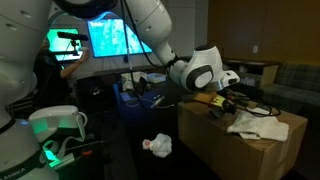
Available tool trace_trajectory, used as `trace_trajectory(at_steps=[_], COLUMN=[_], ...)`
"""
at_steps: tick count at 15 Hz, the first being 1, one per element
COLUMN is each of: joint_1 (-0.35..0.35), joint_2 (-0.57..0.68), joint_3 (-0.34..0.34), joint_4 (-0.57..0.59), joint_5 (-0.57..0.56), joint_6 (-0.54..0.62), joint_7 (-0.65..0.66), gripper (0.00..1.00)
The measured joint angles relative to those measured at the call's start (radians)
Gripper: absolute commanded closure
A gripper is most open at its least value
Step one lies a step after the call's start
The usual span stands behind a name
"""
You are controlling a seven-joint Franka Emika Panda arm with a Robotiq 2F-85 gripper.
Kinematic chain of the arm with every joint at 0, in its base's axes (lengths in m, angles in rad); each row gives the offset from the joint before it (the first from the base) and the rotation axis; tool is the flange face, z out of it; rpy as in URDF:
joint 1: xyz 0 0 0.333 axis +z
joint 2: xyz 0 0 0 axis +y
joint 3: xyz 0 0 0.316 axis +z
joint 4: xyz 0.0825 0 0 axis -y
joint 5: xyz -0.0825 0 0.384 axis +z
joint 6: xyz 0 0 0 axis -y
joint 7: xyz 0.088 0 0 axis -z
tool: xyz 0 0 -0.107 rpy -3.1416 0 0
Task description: Switch between all the objects on the box and on the table
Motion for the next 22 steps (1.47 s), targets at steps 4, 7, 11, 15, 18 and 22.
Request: trace_trajectory(at_steps=[4, 7, 11, 15, 18, 22], joint_1=[0.013, 0.012, 0.005, -0.003, -0.003, 0.004], joint_2=[0.025, 0.025, 0.015, 0.005, 0.004, 0.013], joint_3=[-0.010, -0.016, -0.019, -0.020, -0.017, 0.002], joint_4=[0.061, 0.092, 0.117, 0.133, 0.156, 0.196], joint_5=[0.000, 0.000, 0.000, 0.000, 0.000, 0.000], joint_6=[-0.048, -0.086, -0.106, -0.107, -0.107, -0.108], joint_7=[-0.024, -0.052, -0.092, -0.122, -0.136, -0.141], gripper=[0.43, 0.20, 0.00, 0.00, 0.00, 0.00])
